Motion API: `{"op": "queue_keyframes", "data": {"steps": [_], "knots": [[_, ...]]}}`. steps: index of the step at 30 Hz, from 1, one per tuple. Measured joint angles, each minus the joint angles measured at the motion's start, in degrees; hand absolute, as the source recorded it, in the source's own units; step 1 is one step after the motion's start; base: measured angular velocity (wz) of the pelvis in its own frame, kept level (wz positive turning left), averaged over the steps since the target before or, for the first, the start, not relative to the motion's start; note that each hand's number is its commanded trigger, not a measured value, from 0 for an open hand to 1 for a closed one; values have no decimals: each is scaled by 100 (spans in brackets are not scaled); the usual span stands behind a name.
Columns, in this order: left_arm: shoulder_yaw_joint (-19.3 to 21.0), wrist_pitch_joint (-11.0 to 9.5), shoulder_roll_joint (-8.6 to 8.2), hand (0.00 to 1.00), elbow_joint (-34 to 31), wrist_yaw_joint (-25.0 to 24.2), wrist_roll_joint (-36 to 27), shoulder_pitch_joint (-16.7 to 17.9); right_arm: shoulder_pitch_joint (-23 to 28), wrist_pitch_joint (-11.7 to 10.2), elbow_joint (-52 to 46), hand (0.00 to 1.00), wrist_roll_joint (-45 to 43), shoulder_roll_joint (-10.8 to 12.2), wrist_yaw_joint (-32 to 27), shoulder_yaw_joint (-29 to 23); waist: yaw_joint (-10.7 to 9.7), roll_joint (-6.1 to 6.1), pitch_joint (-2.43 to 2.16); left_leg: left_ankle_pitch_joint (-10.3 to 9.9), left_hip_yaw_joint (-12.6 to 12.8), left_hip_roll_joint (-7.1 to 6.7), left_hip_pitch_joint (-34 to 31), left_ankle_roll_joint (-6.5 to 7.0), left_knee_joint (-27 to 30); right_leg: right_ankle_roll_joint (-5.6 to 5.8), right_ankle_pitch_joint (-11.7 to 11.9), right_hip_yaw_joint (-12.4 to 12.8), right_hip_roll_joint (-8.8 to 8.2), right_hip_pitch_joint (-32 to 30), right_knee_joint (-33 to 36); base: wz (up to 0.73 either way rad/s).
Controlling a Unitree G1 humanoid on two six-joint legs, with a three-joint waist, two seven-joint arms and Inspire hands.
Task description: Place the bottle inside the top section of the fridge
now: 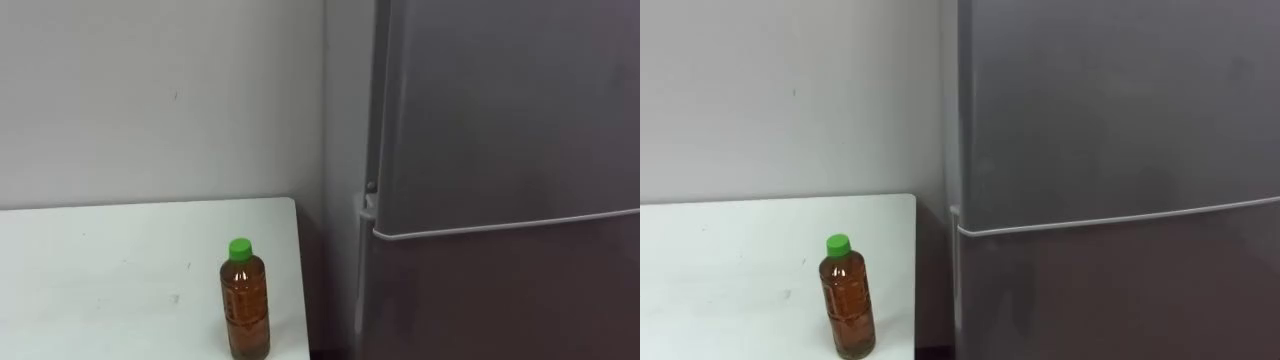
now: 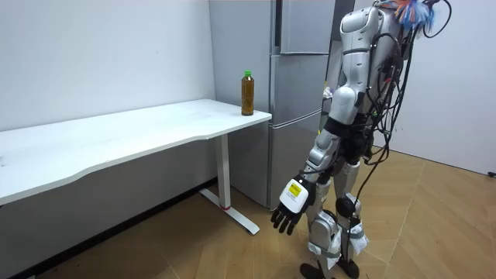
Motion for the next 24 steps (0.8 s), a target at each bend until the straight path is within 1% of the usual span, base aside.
{"op": "queue_keyframes", "data": {"steps": [3, 5, 8, 11, 16, 18, 20, 24], "knots": [[0, 0, 0, 0, 0, 7, 21, 11, 2, 0, -2, 0, 14, 0, 1, 3, 4, -1, 0, 0, -1, 0, 2, 0, 5, 0, 0, 1, 0, -1, -1, 0], [3, 0, 0, 0, 0, 15, 221, 19, 6, 0, -8, 0, 12, 0, 2, 8, 5, -1, 0, 0, -2, 0, -3, 0, 6, 0, 0, -6, -1, 0, -3, 0], [2, 0, 0, 0, 2, 55, 331, -11, 0, 0, -7, 0, 14, 0, 2, 35, 0, -4, 0, 0, -9, 0, -6, 0, 2, 0, -1, -23, -2, 5, -3, 0], [4, 0, -1, 0, 10, 122, 337, -31, -1, 0, -3, 0, 6, 0, 1, 43, 5, -7, -1, 0, -13, 0, -6, 0, 2, 0, -1, -29, -3, 5, -3, 0], [14, 7, -2, 0, 23, 94, 326, 9, -16, 19, 9, 0, -4, 0, 5, 30, 12, -13, 0, 0, -23, -3, -10, 0, 1, -1, -4, -29, -3, 5, -4, 0], [83, 16, -16, 0, 24, 74, 318, 20, -15, 45, 8, 0, -1, -1, 12, 33, 21, -21, -4, 0, -26, -4, -11, 0, 2, -2, -7, -27, -3, 2, -3, 0], [231, 31, -20, 0, 24, 25, 256, 23, -16, 69, 11, 0, 0, -1, 33, 32, 21, -42, -11, 0, -40, -5, -13, 0, 7, -3, -11, -32, -1, 3, -5, 0], [341, 55, -20, 0, 23, -7, -230, 6, -8, 70, 7, 0, -9, -1, 93, 0, 11, -45, -14, 0, -38, -10, -9, 0, 13, -3, -11, -31, 0, 3, -11, 0]]}}
